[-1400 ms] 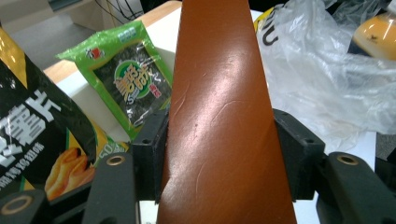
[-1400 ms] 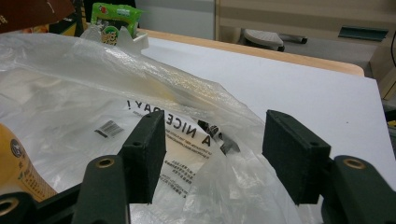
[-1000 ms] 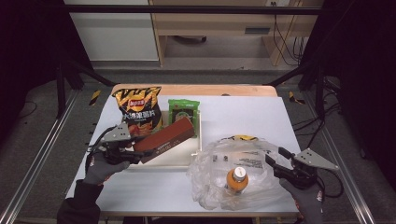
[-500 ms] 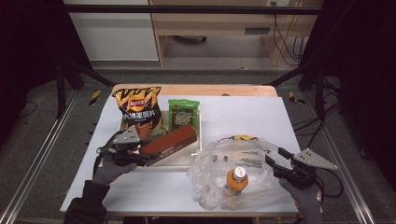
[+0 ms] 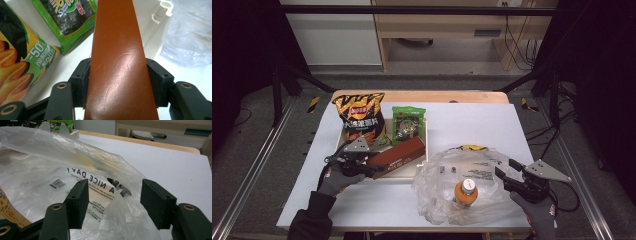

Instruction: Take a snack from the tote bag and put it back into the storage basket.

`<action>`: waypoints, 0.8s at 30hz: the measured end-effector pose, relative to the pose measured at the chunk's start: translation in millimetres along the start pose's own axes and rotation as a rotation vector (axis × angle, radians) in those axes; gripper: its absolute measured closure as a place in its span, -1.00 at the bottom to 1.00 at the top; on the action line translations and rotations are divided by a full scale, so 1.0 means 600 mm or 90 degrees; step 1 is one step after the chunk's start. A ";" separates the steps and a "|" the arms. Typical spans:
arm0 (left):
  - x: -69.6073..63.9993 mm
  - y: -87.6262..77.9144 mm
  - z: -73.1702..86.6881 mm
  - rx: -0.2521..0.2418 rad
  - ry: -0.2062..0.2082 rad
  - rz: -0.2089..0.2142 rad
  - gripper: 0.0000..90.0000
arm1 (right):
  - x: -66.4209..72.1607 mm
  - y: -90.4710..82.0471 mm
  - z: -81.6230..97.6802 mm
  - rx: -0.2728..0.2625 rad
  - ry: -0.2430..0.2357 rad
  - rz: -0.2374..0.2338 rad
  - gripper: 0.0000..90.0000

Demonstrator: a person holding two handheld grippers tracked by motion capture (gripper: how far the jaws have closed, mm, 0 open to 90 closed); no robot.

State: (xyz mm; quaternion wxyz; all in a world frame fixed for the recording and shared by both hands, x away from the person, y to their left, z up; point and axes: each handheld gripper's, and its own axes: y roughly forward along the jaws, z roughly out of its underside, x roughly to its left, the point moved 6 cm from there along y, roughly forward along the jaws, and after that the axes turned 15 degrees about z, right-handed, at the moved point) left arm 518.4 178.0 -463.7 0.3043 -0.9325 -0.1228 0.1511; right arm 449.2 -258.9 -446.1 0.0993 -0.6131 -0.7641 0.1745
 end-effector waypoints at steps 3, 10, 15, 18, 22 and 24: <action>0.005 0.006 0.003 0.011 -0.005 -0.002 -0.05 | 0.001 0.001 0.001 0.001 -0.003 -0.002 -0.10; 0.014 0.011 0.006 0.008 -0.021 0.008 -0.05 | 0.001 0.001 0.001 0.000 -0.004 -0.003 -0.10; 0.017 0.014 0.007 0.007 -0.036 0.000 -0.07 | 0.004 0.002 0.002 0.001 -0.005 -0.005 -0.10; 0.015 0.011 0.005 0.002 -0.042 -0.013 -0.12 | 0.004 0.001 0.002 0.000 -0.005 -0.004 -0.10; 0.003 -0.012 -0.004 -0.035 -0.050 -0.026 -0.20 | 0.003 0.001 0.001 0.000 -0.004 -0.003 -0.10; -0.004 -0.023 -0.006 -0.054 -0.050 -0.040 -0.19 | 0.004 0.000 0.001 -0.001 -0.003 -0.004 -0.10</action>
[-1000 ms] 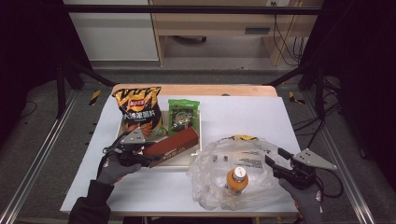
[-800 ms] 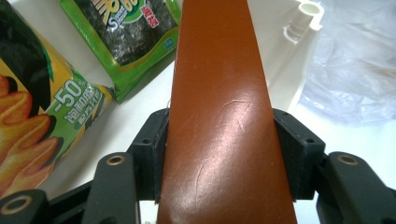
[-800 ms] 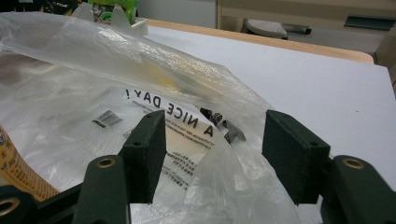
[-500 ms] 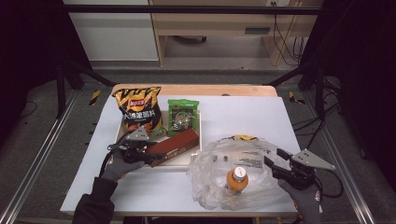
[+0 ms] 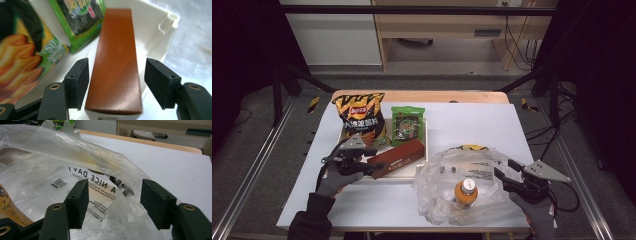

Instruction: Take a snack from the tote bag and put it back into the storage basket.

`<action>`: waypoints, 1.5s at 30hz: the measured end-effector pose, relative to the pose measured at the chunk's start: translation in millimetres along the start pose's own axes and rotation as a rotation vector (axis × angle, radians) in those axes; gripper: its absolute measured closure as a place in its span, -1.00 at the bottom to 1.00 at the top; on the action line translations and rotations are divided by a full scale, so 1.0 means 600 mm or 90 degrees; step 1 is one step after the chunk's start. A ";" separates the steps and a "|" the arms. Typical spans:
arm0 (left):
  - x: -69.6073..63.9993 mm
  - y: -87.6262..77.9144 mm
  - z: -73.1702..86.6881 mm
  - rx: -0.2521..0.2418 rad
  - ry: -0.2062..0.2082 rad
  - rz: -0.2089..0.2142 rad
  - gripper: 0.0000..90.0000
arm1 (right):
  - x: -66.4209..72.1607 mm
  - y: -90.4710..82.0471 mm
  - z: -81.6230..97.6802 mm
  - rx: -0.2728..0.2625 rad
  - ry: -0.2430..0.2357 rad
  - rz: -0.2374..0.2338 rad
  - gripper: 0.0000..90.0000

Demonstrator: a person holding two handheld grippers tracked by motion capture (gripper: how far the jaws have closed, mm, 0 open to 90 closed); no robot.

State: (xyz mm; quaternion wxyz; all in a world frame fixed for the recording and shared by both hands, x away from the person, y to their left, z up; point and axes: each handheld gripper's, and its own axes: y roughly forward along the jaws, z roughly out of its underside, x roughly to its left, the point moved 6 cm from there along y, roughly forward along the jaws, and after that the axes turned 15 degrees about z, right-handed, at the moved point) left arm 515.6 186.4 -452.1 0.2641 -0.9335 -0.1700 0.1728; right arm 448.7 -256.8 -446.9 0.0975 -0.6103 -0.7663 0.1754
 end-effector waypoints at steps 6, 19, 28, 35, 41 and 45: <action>-0.026 -0.025 -0.001 -0.051 0.004 -0.042 0.16 | 0.003 0.001 0.001 0.001 -0.002 -0.001 -0.10; -0.064 0.002 0.025 -0.030 0.000 -0.041 0.87 | 0.003 -0.002 0.003 0.000 0.002 -0.002 -0.09; -0.052 0.006 0.037 -0.019 -0.013 -0.066 0.88 | 0.005 0.001 0.005 0.003 0.000 -0.003 -0.09; -0.052 0.008 0.036 -0.021 -0.017 -0.056 0.88 | 0.009 0.004 0.008 0.008 -0.005 -0.004 -0.09; -0.047 0.013 0.033 -0.011 -0.012 -0.086 0.91 | 0.010 0.005 0.009 0.008 -0.004 -0.005 -0.09; -0.029 0.015 0.039 -0.006 -0.025 -0.099 0.92 | 0.011 0.008 0.010 0.009 -0.007 -0.004 -0.09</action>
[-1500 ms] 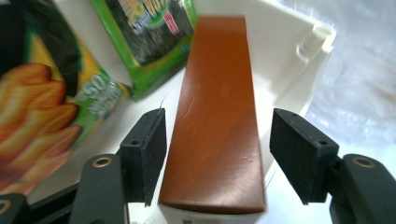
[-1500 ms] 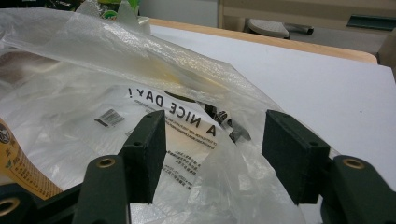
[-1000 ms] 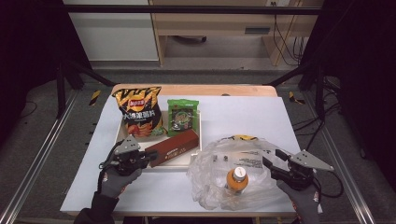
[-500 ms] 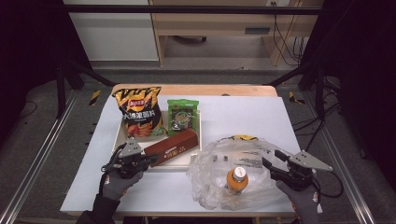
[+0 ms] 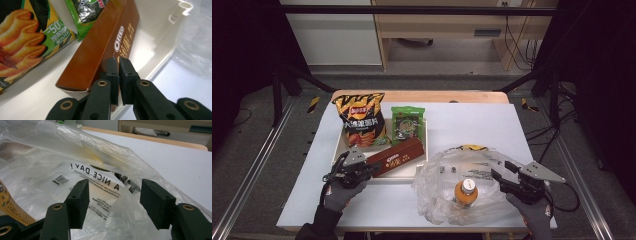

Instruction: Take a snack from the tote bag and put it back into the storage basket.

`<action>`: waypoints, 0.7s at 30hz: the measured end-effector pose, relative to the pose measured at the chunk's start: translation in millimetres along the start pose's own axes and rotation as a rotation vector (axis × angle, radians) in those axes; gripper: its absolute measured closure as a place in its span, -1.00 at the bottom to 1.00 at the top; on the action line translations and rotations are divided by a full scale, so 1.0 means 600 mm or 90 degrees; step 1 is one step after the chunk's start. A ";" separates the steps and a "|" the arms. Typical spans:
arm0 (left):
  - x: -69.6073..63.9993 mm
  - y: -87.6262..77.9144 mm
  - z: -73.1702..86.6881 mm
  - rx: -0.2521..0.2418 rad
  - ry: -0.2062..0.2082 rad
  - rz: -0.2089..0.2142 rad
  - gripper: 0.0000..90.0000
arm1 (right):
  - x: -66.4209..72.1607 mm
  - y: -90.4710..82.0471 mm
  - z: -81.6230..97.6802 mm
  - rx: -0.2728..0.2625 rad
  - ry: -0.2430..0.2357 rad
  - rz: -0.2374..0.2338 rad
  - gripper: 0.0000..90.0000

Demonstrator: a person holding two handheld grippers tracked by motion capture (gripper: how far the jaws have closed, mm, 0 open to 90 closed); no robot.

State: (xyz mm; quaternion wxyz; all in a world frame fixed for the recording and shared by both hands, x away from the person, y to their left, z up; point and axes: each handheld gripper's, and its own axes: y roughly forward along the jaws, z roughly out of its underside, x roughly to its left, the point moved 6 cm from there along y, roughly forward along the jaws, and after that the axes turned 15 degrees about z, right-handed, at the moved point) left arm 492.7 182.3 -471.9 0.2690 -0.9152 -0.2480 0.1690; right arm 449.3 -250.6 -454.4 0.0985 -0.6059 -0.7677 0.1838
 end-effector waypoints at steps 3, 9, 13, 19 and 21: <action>0.005 0.007 0.007 0.007 -0.007 0.005 0.92 | 0.002 0.001 0.002 0.003 -0.001 -0.003 -0.09; 0.009 0.004 0.009 0.005 -0.017 -0.004 0.90 | 0.000 0.000 0.002 0.000 -0.001 0.002 -0.09; 0.012 -0.013 0.005 -0.016 -0.020 -0.032 0.91 | 0.001 0.000 0.002 0.001 -0.001 0.000 -0.09; 0.016 -0.020 0.019 -0.001 -0.043 -0.022 0.93 | -0.002 -0.002 0.002 -0.003 -0.001 0.004 -0.08; 0.017 -0.016 0.021 0.009 -0.039 -0.030 0.93 | -0.002 -0.003 0.002 -0.001 0.001 0.004 -0.08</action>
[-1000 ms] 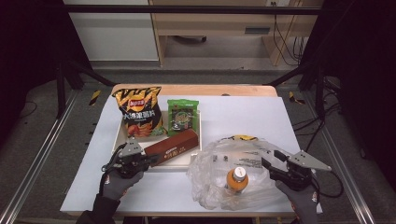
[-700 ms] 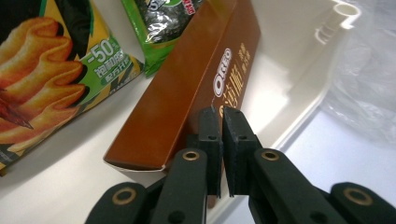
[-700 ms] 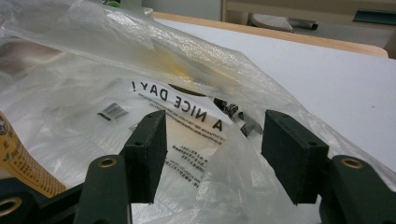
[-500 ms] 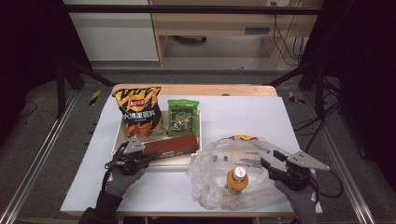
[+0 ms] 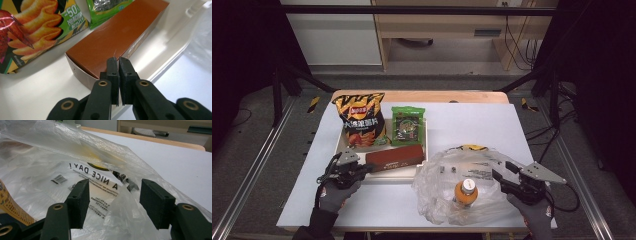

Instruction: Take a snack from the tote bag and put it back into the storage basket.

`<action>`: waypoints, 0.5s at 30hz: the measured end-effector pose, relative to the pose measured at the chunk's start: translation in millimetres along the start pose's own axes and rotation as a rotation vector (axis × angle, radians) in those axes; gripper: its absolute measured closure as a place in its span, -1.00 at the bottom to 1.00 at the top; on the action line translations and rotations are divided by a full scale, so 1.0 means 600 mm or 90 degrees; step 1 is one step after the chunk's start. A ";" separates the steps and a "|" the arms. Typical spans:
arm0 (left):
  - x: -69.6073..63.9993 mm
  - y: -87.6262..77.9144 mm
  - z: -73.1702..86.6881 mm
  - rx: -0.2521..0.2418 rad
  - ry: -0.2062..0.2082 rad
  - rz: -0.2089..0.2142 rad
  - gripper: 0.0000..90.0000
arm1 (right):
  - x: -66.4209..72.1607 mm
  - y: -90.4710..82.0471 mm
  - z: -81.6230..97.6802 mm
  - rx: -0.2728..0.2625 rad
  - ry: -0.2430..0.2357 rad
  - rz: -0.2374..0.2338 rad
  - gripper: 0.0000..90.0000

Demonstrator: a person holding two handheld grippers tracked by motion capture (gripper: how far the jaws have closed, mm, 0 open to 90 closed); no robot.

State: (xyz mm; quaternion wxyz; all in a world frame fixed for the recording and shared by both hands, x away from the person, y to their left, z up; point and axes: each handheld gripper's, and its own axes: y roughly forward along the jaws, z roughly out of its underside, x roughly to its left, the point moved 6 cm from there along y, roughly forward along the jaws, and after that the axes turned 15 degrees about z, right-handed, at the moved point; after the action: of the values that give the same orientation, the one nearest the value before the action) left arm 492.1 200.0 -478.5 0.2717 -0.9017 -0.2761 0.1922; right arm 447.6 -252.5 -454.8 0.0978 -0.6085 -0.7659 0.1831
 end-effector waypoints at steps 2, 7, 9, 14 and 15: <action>0.000 0.004 -0.001 0.001 0.001 -0.006 0.93 | 0.000 0.000 0.001 0.000 -0.001 0.001 -0.08; 0.007 0.011 -0.001 -0.003 -0.002 -0.014 0.93 | 0.002 0.002 0.002 0.004 -0.001 -0.001 -0.08; 0.011 0.013 0.001 0.001 -0.004 -0.015 0.93 | 0.003 0.003 0.002 0.003 -0.008 -0.001 -0.08; 0.014 0.013 0.003 -0.009 -0.011 -0.014 0.92 | 0.002 0.003 0.003 0.003 -0.007 0.000 -0.08; 0.013 0.009 0.000 -0.018 -0.011 -0.016 0.91 | 0.003 0.003 0.003 0.004 -0.006 0.000 -0.08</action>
State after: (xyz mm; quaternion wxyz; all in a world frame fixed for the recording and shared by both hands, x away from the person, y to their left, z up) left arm 500.3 200.7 -483.4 0.2585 -0.9002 -0.2926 0.1928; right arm 448.2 -250.9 -457.0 0.0961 -0.6072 -0.7660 0.1880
